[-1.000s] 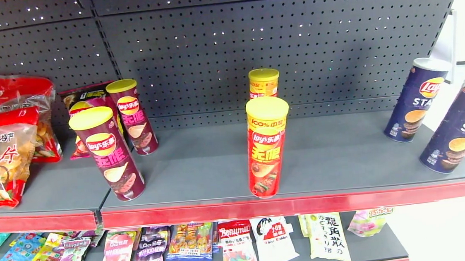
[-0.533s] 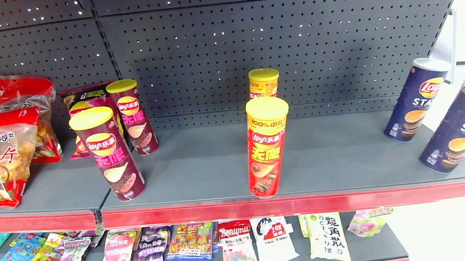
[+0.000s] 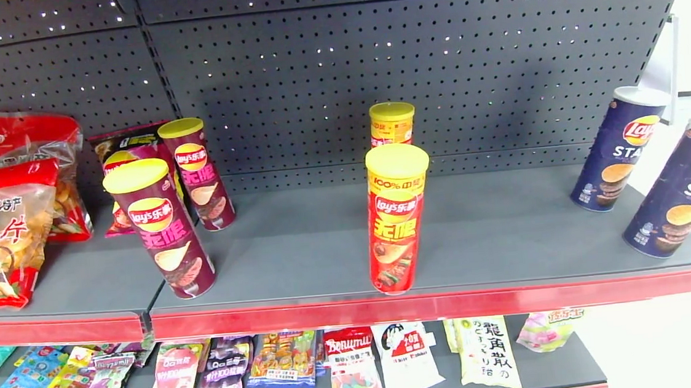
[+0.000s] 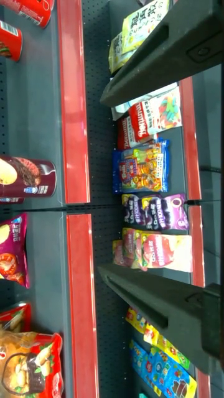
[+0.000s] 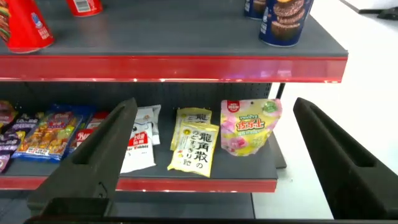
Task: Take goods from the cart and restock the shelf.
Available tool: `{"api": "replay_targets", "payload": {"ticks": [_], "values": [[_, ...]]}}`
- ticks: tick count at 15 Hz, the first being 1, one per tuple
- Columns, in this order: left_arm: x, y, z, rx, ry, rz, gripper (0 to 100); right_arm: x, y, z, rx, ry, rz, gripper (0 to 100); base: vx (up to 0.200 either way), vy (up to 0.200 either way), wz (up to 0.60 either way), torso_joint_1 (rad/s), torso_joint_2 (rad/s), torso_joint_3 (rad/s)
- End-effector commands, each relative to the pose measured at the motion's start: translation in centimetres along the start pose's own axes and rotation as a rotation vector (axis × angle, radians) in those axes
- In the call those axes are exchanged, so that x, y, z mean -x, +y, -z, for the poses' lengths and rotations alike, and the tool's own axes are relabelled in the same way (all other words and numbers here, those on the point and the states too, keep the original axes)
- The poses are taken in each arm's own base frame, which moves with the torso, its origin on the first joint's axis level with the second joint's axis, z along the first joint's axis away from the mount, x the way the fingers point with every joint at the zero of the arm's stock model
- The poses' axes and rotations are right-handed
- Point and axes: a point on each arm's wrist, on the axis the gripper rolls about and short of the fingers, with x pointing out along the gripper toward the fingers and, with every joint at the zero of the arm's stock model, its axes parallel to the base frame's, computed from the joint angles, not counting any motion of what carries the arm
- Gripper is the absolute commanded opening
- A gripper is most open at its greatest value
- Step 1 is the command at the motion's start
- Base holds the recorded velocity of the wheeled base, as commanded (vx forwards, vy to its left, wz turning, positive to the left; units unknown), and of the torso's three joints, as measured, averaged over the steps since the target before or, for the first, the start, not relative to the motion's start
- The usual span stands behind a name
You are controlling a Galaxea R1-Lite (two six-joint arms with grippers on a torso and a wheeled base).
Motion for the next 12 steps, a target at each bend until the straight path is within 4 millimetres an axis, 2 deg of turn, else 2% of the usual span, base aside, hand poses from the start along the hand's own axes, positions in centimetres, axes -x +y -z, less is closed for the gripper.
{"api": "replay_targets", "payload": {"ticks": [1,12], "values": [[-0.01,0.0,0.02,0.001,0.002,0.001,100,0.1,0.0,0.06,-0.001,-0.013,-0.002,100,0.0,0.0,0.0,0.0,0.0,0.0],[-0.01,0.0,0.02,0.001,0.002,0.001,100,0.1,-0.01,0.06,-0.002,-0.013,0.001,100,0.0,0.0,0.0,0.0,0.0,0.0]]}}
